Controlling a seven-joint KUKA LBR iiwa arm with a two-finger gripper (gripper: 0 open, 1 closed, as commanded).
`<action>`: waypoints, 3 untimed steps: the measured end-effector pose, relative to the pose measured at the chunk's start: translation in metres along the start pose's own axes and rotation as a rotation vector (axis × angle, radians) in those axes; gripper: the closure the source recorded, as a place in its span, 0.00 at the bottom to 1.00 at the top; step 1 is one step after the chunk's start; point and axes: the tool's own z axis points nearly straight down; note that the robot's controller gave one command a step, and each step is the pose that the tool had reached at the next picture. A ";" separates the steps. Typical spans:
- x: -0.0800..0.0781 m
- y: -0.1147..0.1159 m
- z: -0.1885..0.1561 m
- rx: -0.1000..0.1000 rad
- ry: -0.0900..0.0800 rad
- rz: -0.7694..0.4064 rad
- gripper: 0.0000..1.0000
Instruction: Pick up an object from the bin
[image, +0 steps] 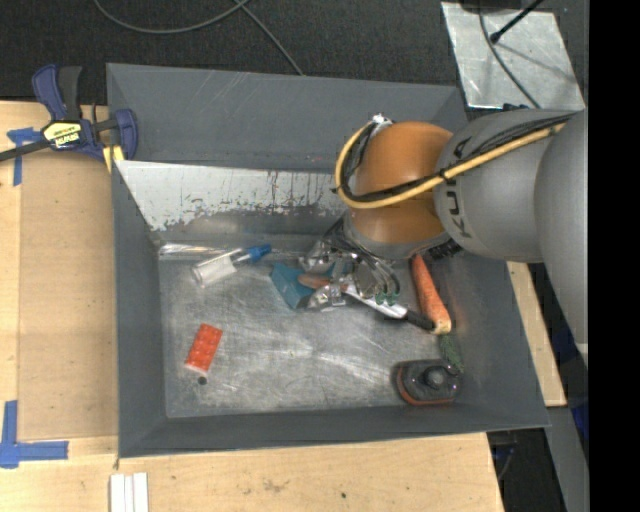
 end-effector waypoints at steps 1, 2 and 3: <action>0.000 0.000 0.000 0.000 0.000 0.000 1.00; 0.000 0.000 0.000 0.000 0.000 0.000 1.00; 0.000 0.000 0.000 0.000 0.000 0.000 1.00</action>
Offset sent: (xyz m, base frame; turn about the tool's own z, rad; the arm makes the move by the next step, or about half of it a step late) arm 0.0000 0.0000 0.0000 0.0000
